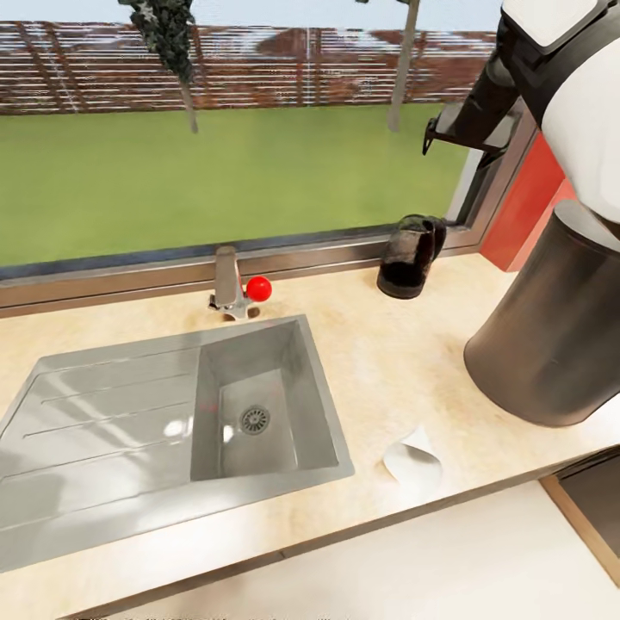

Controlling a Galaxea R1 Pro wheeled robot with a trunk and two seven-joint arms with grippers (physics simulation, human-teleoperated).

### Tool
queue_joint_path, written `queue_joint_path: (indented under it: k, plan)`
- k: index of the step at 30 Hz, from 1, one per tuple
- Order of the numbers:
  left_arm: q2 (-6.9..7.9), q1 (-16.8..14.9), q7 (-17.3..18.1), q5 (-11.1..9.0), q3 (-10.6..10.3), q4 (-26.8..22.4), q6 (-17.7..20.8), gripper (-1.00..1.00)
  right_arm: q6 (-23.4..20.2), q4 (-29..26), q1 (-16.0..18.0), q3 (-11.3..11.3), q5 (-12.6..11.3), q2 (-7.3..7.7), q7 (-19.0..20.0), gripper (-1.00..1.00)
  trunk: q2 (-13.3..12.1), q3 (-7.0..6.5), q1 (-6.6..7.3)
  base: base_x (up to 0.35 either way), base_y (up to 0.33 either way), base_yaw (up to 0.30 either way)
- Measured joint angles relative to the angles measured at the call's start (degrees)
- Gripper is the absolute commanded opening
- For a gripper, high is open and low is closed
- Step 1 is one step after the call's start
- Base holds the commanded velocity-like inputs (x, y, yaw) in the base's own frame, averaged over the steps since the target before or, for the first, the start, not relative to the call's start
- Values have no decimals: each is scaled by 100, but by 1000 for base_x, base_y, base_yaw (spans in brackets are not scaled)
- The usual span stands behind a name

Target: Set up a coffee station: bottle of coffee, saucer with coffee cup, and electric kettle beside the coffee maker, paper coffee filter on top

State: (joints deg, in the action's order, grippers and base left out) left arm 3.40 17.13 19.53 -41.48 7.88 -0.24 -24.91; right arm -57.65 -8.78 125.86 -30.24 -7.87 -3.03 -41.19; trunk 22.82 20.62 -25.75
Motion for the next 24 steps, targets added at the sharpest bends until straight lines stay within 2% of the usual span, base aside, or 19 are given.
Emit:
queue_joint_path:
  k: [24]
  plan:
    - [-24, 1, -119, 6, 0, 0, 1, 100, 96, -5, -1, -10, 18, -49, -32, 100, 0, 213, 0, 0, 0, 16]
